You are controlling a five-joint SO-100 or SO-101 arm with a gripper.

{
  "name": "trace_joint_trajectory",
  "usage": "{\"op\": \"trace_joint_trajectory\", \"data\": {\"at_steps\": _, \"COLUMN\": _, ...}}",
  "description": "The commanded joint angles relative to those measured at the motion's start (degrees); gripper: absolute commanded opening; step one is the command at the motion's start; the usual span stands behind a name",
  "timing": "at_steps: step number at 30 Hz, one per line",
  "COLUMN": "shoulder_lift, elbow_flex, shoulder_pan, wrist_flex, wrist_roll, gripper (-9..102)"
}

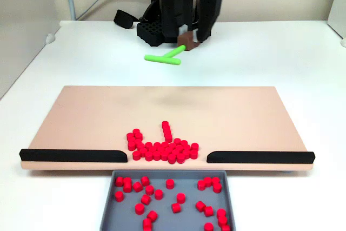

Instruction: Gather the left side granules

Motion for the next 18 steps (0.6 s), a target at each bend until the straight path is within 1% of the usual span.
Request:
{"op": "trace_joint_trajectory", "data": {"at_steps": 1, "shoulder_lift": 4.22, "elbow_flex": 1.05, "shoulder_pan": 2.11, "wrist_flex": 0.0, "wrist_roll": -8.26, "gripper": 0}}
{"op": "trace_joint_trajectory", "data": {"at_steps": 7, "shoulder_lift": 9.32, "elbow_flex": 6.15, "shoulder_pan": -0.09, "wrist_flex": 0.0, "wrist_roll": -18.37, "gripper": 0}}
{"op": "trace_joint_trajectory", "data": {"at_steps": 11, "shoulder_lift": 11.43, "elbow_flex": 8.44, "shoulder_pan": -1.67, "wrist_flex": 0.0, "wrist_roll": -23.2, "gripper": 0}}
{"op": "trace_joint_trajectory", "data": {"at_steps": 18, "shoulder_lift": 11.6, "elbow_flex": 9.4, "shoulder_pan": -0.97, "wrist_flex": 0.0, "wrist_roll": -30.76, "gripper": 0}}
